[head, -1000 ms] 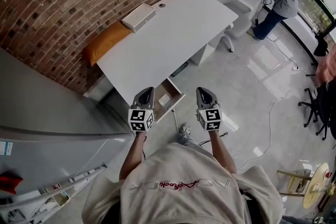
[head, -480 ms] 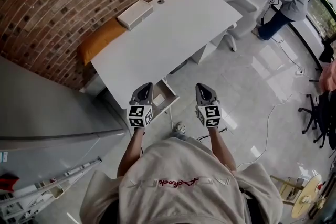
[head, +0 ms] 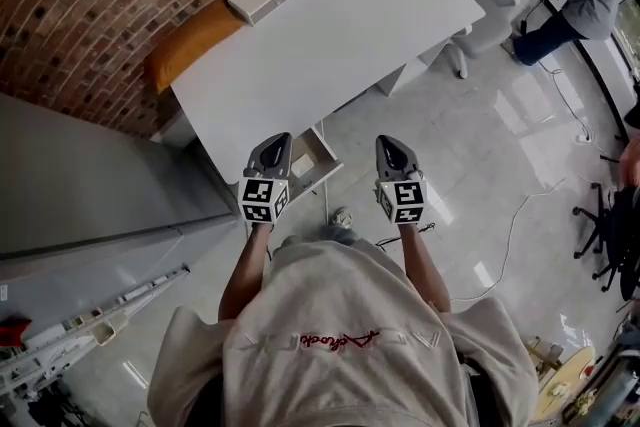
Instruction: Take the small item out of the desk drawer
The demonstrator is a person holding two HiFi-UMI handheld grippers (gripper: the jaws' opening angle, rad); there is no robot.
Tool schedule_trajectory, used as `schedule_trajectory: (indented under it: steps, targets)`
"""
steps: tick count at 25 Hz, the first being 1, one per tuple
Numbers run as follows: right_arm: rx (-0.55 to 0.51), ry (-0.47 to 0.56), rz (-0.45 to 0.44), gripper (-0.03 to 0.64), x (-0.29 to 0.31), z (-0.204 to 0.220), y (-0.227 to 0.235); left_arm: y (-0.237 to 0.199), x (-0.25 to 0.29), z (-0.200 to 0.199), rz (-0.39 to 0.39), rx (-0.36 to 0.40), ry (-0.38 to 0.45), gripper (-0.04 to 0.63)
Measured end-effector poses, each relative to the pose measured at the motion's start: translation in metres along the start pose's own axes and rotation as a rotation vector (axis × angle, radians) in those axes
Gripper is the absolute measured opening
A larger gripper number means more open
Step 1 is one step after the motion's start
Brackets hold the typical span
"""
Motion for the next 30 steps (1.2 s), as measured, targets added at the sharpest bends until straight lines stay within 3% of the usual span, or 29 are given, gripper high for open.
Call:
schedule_trajectory:
  steps: [7, 21, 30]
  targets:
    - [0.012, -0.038, -0.028, 0.012, 0.014, 0.014, -0.005, -0.006, -0.002, 0.011, -0.008, -0.006, -0.026, 0.009]
    - [0.074, -0.086, 0.034, 0.012, 0.020, 0.061, -0.051, -0.021, -0.010, 0.063, 0.108, -0.034, -0.069, 0.009]
    - [0.101, -0.130, 0.031, 0.012, 0.035, 0.095, -0.063, -0.027, -0.006, 0.102, 0.126, -0.057, -0.112, 0.009]
Point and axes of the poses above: the fingertips, and each gripper's own axes: x forward along the fingers, y to its right, z out of its underside, the point moved 8 cm from there along -x, backward along the fingers, and after that the axes turned 10 degrees about x, right-handed, at the moved point
